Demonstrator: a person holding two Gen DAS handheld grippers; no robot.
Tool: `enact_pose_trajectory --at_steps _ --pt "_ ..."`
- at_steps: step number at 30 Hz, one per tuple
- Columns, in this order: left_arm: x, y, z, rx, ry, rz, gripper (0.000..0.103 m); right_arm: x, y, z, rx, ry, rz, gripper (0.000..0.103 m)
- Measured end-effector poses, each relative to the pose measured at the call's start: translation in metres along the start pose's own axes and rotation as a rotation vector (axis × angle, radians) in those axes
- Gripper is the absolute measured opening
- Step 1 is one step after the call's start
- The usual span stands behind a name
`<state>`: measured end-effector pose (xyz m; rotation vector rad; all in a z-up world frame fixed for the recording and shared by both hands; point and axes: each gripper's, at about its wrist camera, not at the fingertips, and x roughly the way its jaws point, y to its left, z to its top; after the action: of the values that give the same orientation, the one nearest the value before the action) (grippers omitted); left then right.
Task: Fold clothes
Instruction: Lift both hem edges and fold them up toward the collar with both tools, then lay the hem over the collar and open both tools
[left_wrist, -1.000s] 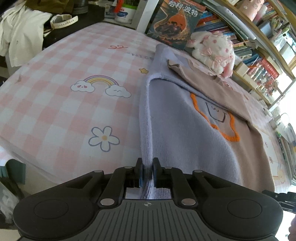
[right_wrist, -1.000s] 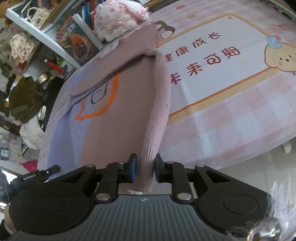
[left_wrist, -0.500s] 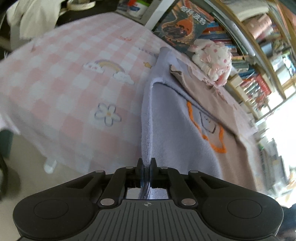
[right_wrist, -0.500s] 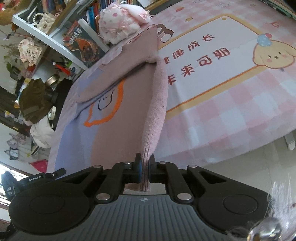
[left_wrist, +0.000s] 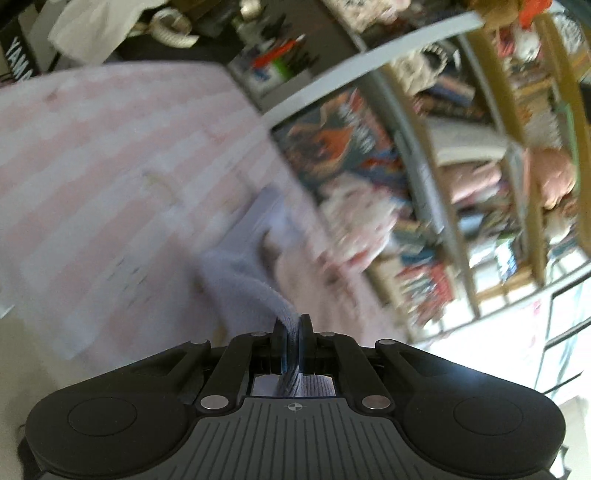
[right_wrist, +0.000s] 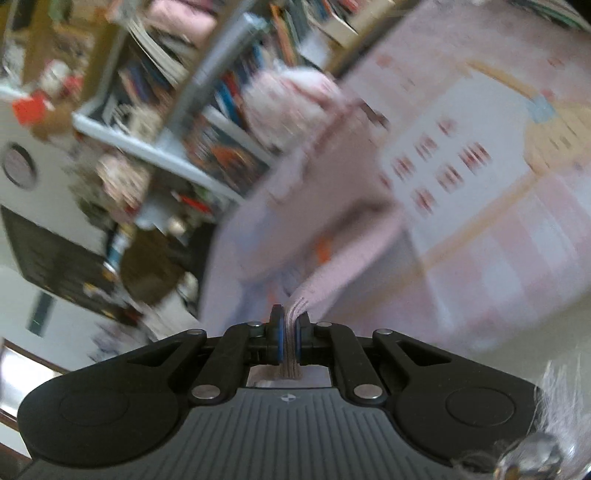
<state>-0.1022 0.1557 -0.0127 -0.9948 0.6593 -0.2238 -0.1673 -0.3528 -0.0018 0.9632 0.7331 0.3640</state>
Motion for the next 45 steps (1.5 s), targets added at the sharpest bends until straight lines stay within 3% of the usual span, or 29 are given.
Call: enact_pose_trajectory --at_steps 3,7,19,22,24,28,34,38,40,41,42,45 --pt "0.024 -0.011 0.019 -0.005 -0.041 -0.032 0.004 0.013 0.006 0.026 0.021 -0.060 0.034 0.006" --pt "0.066 -0.020 0.048 0.025 -0.046 -0.002 0.004 0.043 0.010 0.060 0.037 -0.123 0.020 0.006" --pt "0.157 -0.009 0.098 0.110 0.083 0.107 0.006 0.141 -0.008 0.129 0.076 -0.129 -0.167 0.006" --pt "0.171 -0.009 0.107 0.149 0.137 0.144 0.024 0.155 -0.014 0.136 0.086 -0.129 -0.215 0.012" --pt "0.171 -0.012 0.114 0.202 0.133 0.170 0.053 0.160 -0.014 0.140 0.067 -0.151 -0.277 0.042" --pt "0.164 -0.023 0.115 0.431 0.083 0.215 0.058 0.169 -0.005 0.137 -0.116 -0.140 -0.390 0.045" --pt "0.191 -0.036 0.093 0.731 0.169 0.283 0.058 0.204 0.008 0.125 -0.480 -0.034 -0.574 0.045" --pt "0.215 -0.040 0.082 0.840 0.183 0.299 0.054 0.231 0.008 0.122 -0.608 0.009 -0.641 0.044" --pt "0.224 -0.042 0.077 0.898 0.212 0.282 0.018 0.240 0.005 0.125 -0.612 0.019 -0.648 0.042" --pt "0.226 -0.046 0.074 0.944 0.211 0.299 0.004 0.241 0.004 0.126 -0.607 0.026 -0.649 0.031" --pt "0.218 -0.052 0.071 0.982 0.178 0.291 0.004 0.242 0.003 0.126 -0.600 0.034 -0.651 0.006" --pt "0.192 -0.068 0.076 0.985 0.077 0.229 0.004 0.226 0.014 0.127 -0.569 -0.016 -0.607 0.006"
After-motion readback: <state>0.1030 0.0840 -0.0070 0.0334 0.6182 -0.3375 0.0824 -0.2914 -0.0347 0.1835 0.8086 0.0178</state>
